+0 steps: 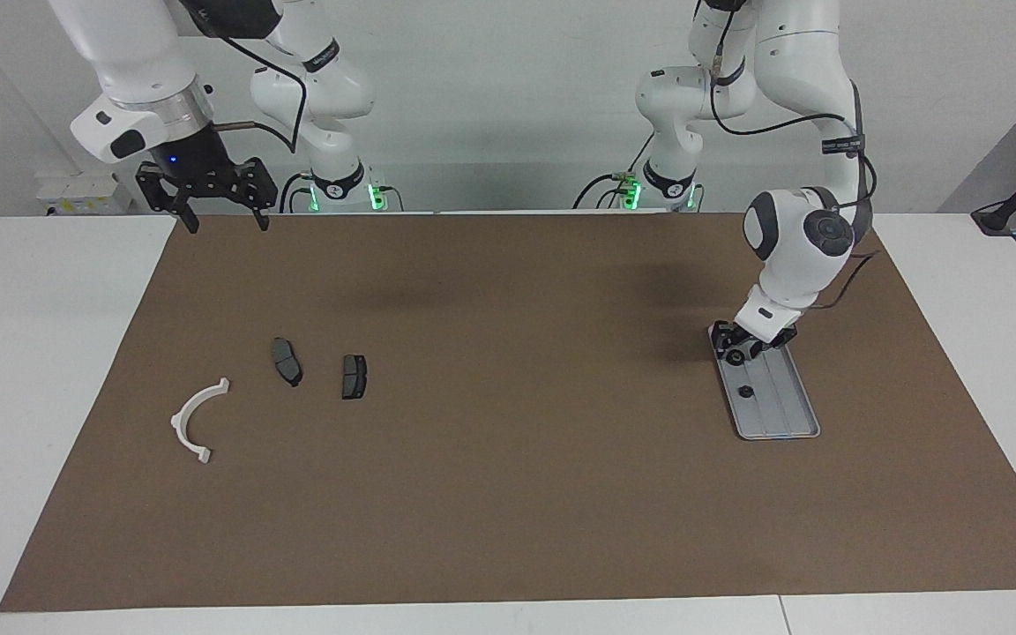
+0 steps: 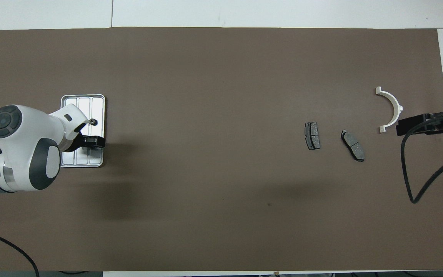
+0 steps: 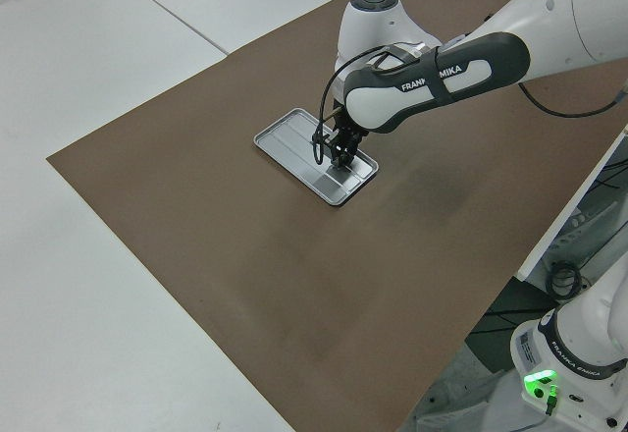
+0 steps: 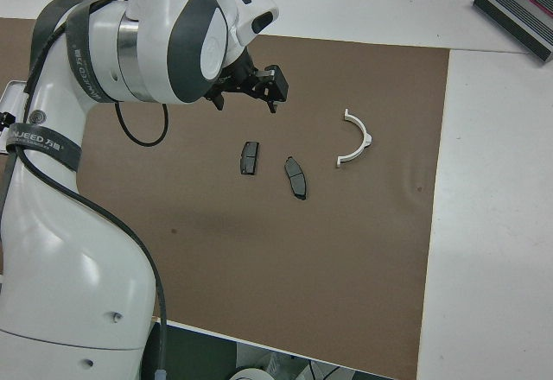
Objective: Place bearing gear from tray to pile
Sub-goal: 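Lift the bearing with the left gripper and carry it toward the table center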
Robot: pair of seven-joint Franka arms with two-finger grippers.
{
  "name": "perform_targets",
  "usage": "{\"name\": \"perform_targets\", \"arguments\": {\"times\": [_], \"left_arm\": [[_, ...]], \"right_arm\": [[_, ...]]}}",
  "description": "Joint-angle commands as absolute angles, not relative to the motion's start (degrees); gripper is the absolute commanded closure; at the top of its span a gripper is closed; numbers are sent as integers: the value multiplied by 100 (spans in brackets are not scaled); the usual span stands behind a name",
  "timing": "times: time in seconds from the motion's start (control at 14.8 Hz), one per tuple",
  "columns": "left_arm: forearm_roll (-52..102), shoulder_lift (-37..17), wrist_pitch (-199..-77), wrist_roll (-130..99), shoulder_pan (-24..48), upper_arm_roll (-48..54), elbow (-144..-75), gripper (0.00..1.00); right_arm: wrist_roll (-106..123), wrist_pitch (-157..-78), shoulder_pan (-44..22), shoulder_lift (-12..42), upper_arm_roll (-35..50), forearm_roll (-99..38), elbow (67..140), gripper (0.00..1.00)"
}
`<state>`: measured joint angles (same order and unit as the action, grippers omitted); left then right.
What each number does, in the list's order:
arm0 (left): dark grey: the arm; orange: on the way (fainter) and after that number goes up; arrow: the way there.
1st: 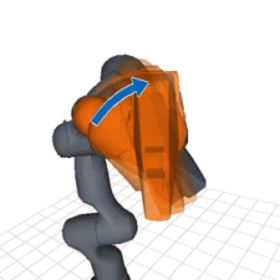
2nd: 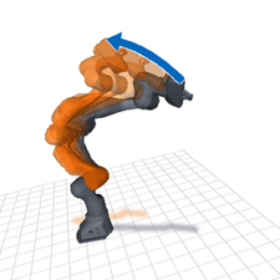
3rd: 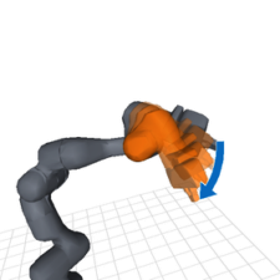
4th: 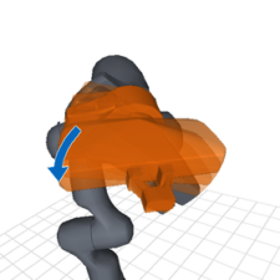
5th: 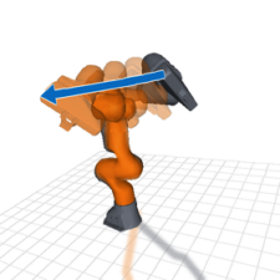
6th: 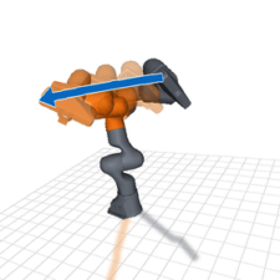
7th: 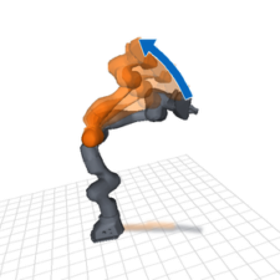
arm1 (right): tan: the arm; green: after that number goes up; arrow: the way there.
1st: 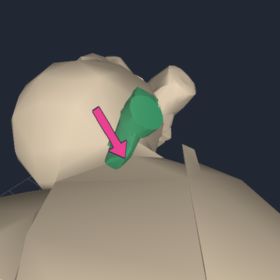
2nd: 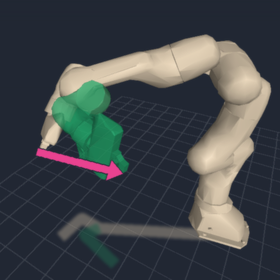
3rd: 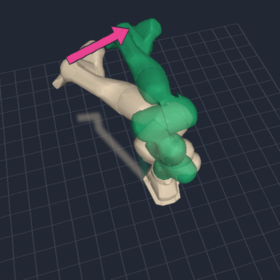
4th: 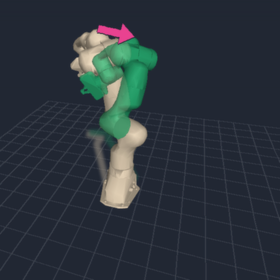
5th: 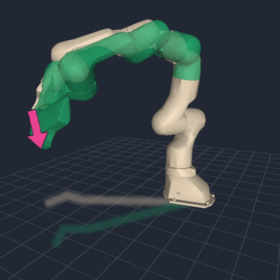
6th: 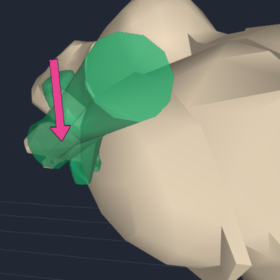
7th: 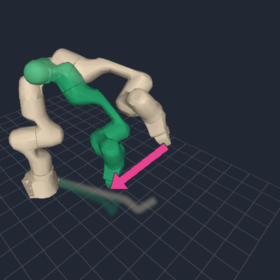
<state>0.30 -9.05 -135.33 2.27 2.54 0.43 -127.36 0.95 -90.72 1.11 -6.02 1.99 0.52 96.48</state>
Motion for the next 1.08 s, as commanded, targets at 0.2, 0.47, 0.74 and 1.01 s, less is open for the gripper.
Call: {"name": "perform_targets", "arguments": {"times": [0.2, 0.47, 0.74, 1.01], "left_arm": [[88, -896, -13606, 281, 264, 17, -12754, 100], [149, -888, -12248, 194, 342, 35, -11606, 100], [255, -914, -11584, -1534, 1368, 79, -10828, 100], [106, -949, -11891, -3397, 2783, 79, -10846, 100]], "right_arm": [[141, -9185, 176, -677, 237, -123, 9712, 0], [149, -9176, 176, -712, 237, -123, 9677, 0], [158, -9176, 202, -826, 202, -123, 9668, 0], [141, -9176, 185, -852, 202, -114, 9686, 0]]}}
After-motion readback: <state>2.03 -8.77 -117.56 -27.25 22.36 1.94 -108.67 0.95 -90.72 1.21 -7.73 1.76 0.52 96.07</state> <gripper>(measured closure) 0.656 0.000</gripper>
